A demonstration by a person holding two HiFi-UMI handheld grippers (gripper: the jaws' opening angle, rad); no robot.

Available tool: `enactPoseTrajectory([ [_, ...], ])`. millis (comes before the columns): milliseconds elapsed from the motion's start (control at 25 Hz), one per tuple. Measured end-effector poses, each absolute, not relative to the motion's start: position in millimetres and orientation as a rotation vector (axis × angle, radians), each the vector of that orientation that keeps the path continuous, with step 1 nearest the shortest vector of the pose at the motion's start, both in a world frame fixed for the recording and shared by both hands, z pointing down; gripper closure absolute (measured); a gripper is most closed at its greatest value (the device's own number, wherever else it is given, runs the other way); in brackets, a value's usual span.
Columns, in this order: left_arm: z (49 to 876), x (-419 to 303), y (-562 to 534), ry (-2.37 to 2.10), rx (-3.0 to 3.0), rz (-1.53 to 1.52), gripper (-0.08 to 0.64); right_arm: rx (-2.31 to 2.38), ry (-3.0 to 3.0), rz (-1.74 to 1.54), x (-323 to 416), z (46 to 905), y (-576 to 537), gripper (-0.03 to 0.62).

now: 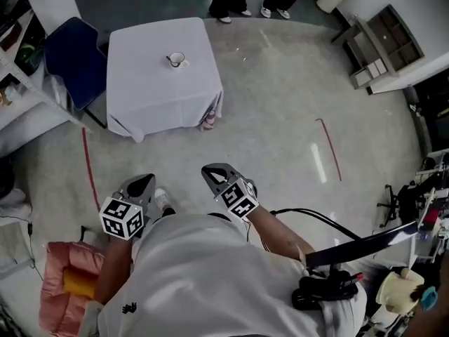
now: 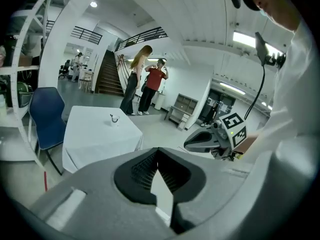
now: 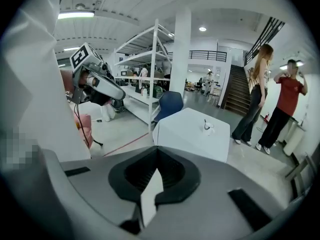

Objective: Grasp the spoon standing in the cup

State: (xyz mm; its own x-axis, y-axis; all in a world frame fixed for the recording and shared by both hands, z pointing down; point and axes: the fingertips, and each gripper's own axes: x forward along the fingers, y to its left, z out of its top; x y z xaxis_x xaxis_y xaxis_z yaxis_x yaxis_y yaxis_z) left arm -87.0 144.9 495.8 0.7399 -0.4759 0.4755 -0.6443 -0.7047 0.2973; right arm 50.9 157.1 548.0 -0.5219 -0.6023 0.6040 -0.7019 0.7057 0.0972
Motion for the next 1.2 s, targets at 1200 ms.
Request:
enactPoseTrajectory([
  [1200,476.3,-147.5,-217.4,-1.073,2.346,0.583,0.548,1.122,-2.141,0.175,44.7,635.3,-357.1,0.383],
])
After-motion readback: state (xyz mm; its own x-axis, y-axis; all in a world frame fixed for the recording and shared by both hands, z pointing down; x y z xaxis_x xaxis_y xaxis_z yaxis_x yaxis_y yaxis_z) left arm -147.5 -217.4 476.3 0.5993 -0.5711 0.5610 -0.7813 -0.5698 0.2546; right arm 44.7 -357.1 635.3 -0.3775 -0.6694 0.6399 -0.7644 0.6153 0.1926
